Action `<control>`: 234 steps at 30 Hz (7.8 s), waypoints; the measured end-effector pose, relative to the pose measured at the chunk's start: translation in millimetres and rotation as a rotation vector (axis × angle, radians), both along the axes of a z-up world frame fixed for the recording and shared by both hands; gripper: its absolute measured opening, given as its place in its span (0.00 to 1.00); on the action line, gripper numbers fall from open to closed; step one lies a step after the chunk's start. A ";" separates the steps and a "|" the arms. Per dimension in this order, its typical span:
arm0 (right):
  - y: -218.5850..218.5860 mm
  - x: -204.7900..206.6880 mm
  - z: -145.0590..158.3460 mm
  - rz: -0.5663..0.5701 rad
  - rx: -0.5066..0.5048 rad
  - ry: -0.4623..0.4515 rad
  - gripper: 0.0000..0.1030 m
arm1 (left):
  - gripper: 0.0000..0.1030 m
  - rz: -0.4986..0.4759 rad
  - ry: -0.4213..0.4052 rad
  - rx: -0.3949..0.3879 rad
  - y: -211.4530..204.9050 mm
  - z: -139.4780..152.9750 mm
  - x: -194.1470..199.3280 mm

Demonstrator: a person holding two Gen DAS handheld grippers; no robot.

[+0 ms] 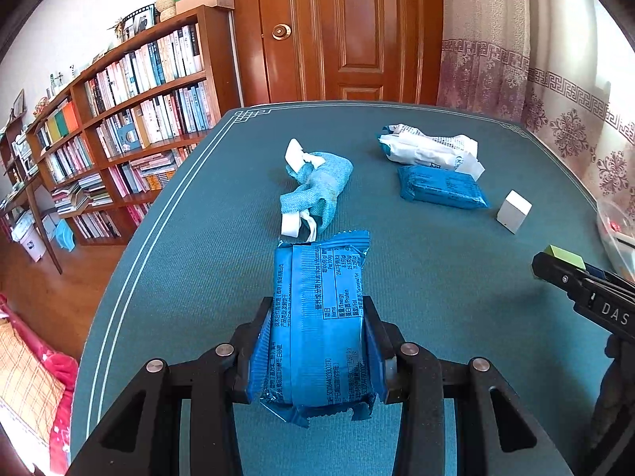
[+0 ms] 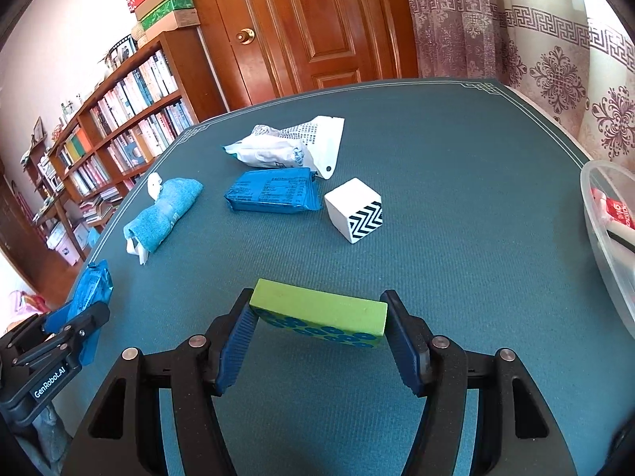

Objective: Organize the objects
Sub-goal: 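Carry the green block into the bowl and open the right tool while the left tool holds the packet, then lower the blue packet into the bowl and open the left tool, then withdraw both open tools from the bowl back over the table, then move the right tool onto the white zigzag cube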

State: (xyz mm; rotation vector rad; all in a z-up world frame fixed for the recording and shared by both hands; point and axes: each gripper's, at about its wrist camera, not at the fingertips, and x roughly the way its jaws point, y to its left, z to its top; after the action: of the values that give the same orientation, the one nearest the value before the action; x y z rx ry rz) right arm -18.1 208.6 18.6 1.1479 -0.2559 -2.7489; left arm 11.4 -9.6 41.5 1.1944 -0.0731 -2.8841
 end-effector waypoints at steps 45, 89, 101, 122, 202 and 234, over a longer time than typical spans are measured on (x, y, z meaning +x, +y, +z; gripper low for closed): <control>172.1 48.4 44.1 -0.289 0.051 0.153 0.62 | 0.42 -0.356 0.029 -0.113 180.8 21.6 -10.0; 276.1 76.4 35.6 -0.469 0.092 0.163 0.65 | 0.42 -0.632 0.055 -0.078 323.6 42.6 -25.6; 284.0 79.6 24.5 -0.476 0.063 0.143 0.65 | 0.42 -0.720 0.043 -0.003 362.5 48.8 -42.7; 281.1 75.8 16.5 -0.475 0.065 0.127 0.65 | 0.84 -0.723 0.125 0.013 374.7 57.4 -49.5; 80.0 2.9 13.7 -0.115 0.080 0.046 0.70 | 0.99 -0.140 -0.037 0.088 95.8 14.9 -66.3; 11.5 -67.7 0.2 0.030 0.112 0.012 0.73 | 0.99 -0.017 -0.057 0.153 30.6 2.2 -79.6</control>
State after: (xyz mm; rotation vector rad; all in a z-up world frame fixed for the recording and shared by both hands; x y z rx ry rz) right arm -85.8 220.1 18.8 1.1512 -0.0835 -2.7744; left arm -68.2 21.0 43.7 1.3058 0.1405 -2.9163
